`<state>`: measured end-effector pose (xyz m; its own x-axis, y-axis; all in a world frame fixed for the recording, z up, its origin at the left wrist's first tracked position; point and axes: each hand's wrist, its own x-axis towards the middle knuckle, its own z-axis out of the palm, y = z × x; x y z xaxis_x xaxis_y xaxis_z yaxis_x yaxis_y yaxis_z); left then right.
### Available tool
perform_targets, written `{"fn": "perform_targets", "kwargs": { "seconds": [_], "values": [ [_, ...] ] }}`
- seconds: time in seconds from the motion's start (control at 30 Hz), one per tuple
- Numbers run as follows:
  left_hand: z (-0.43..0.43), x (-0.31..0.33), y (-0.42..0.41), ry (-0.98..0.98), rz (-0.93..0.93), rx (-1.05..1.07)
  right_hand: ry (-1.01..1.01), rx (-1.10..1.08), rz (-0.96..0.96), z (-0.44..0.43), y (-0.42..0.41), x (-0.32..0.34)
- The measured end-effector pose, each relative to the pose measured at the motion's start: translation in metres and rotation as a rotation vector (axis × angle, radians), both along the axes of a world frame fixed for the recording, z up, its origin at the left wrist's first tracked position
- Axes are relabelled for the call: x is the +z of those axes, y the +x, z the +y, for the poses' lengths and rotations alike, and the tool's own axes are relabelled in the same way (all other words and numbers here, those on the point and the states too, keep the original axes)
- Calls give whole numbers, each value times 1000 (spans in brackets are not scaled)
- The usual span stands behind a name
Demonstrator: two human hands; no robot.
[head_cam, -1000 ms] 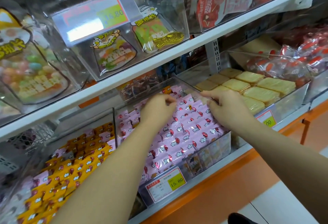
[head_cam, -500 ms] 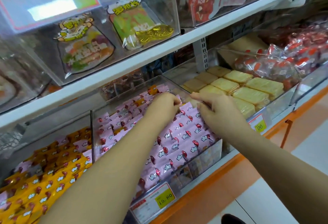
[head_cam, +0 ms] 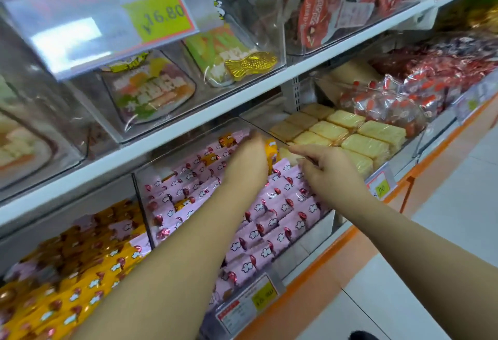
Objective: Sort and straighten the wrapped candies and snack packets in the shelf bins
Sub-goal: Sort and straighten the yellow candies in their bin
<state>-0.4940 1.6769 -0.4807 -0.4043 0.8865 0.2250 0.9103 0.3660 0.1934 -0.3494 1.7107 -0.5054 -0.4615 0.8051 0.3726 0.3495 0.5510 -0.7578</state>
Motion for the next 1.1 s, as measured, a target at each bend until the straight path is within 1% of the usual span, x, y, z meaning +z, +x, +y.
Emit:
{"fn": "perform_targets", "kwargs": {
  "seconds": [0.07, 0.13, 0.2, 0.27, 0.33, 0.43, 0.5, 0.57, 0.7, 0.77, 0.83, 0.9, 0.97, 1.0, 1.1],
  "values": [
    [-12, 8, 3, 91, -98, -5, 41, -28, -30, 0, -1, -2],
    [-33, 16, 10, 250, -240, -23, 80, -53, -85, -4, -2, -2],
    [-62, 24, 19, 413, -333, -10, 92, -67, -110, -14, 1, 1],
    [-93, 30, 24, 555, -390, 31, 111, -44, -91, -30, 5, 7],
    [-123, 37, 27, 652, -486, 55, 176, 42, -80, -49, 7, 15],
    [-163, 38, 21, 721, -569, 59, 259, 212, -103, -82, 5, 30],
    [-190, 38, 12, 771, -616, 63, 236, 321, -70, -109, 0, 41],
    [-219, 39, 3, 766, -641, 110, 228, 421, -32, -136, -8, 50],
    [-273, 45, -13, 806, -804, 159, 327, 514, 57, -185, -31, 58],
    [-300, 47, -20, 786, -857, 178, 312, 507, 80, -205, -42, 59],
    [-324, 45, -28, 744, -844, 197, 317, 493, 84, -220, -52, 58],
    [-344, 40, -37, 649, -694, 234, 345, 502, 46, -230, -60, 55],
    [-357, 31, -47, 552, -539, 269, 392, 483, -40, -233, -69, 50],
    [-362, 24, -52, 520, -497, 283, 425, 454, -96, -232, -73, 46],
    [-366, 6, -59, 498, -475, 322, 522, 354, -249, -226, -83, 34]
  ]
}}
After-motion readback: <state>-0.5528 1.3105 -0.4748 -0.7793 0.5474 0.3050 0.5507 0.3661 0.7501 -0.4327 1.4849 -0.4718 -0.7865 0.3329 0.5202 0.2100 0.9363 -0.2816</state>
